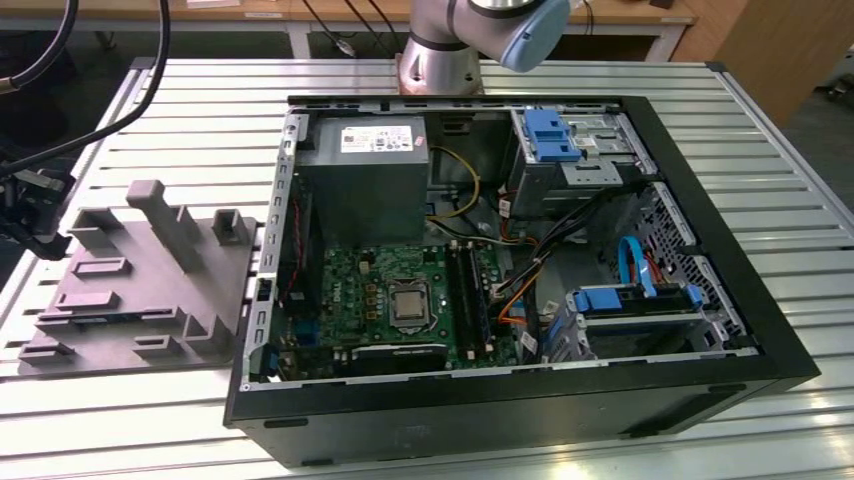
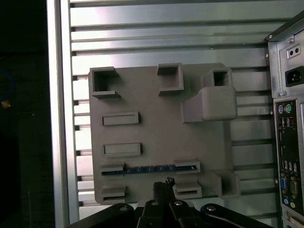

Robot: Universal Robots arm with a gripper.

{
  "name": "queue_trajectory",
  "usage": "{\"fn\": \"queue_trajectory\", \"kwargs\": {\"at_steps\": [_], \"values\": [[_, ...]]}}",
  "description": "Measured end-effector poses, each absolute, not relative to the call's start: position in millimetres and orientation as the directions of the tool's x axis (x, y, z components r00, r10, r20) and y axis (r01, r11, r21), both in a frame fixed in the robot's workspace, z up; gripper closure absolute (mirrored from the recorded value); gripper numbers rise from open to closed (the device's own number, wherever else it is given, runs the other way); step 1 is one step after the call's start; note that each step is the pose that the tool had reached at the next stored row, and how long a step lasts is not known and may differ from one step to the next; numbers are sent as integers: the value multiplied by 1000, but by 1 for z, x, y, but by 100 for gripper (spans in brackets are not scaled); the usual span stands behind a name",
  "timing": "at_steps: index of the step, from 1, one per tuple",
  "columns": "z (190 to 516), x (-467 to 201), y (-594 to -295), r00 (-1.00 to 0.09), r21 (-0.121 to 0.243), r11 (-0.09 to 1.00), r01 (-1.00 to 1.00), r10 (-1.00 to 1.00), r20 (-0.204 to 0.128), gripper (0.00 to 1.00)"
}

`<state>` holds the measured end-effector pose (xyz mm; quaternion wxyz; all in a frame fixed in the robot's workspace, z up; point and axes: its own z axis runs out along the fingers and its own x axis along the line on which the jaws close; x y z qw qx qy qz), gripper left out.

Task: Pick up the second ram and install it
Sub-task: 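Pick up the second ram and move it above second insertion slot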

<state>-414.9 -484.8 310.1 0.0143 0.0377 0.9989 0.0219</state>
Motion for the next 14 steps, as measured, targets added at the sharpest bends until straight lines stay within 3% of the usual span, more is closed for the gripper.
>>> {"fn": "queue_trajectory", "kwargs": {"at_steps": [14], "values": [[307, -415, -485, -997, 45, 996, -75, -73, -27, 90]]}}
